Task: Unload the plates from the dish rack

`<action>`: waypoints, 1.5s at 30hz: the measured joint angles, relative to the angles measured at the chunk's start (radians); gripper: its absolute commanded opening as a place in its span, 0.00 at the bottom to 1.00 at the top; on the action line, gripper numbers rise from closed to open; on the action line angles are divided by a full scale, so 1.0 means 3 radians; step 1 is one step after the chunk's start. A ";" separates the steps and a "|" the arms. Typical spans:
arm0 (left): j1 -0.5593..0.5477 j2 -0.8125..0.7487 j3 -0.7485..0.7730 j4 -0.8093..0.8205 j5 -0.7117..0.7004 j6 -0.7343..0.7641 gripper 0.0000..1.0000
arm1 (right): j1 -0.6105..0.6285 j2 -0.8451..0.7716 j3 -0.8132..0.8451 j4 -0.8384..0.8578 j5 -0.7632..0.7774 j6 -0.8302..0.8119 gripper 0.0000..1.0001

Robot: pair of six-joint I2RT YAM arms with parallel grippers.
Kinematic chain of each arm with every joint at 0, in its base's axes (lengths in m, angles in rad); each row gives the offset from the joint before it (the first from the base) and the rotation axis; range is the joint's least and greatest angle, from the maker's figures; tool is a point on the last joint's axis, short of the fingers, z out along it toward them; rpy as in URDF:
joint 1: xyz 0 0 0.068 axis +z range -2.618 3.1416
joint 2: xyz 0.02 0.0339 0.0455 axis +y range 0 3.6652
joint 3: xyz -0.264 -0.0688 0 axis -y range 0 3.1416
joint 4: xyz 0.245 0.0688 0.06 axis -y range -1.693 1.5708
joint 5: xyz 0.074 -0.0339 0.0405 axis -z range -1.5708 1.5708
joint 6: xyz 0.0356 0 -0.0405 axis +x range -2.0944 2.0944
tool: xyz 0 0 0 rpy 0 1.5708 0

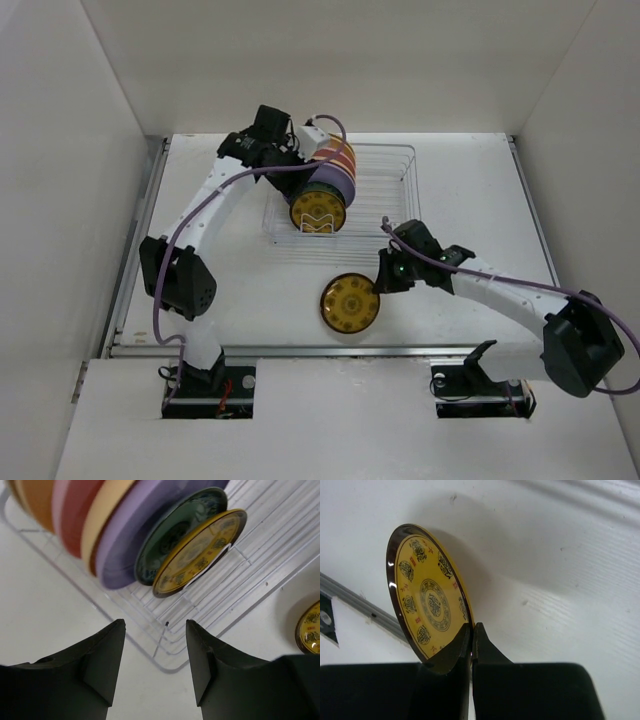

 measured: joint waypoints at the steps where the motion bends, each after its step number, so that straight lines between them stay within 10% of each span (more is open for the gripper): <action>1: -0.0056 0.0023 -0.0038 0.0036 0.0010 0.0050 0.48 | 0.0000 -0.0001 -0.0065 0.0103 0.0009 0.0076 0.00; 20: -0.0394 0.0395 -0.0371 0.0664 -0.0090 0.0402 0.48 | 0.0017 -0.0019 -0.0657 0.0851 0.0328 0.0470 0.48; 28: -0.0392 0.0608 -0.0292 0.0646 -0.0183 0.0487 0.37 | 0.0017 -0.0479 -0.0645 0.0731 0.0384 0.0470 0.48; 32: -0.0390 0.0750 -0.0163 0.0612 -0.0243 0.0539 0.00 | 0.0017 -0.0571 -0.0589 0.0650 0.0404 0.0467 0.48; 45: -0.0381 0.0655 0.0058 0.0460 -0.0425 0.0074 0.00 | 0.0042 -0.0593 -0.0229 0.0282 0.0437 0.0299 0.48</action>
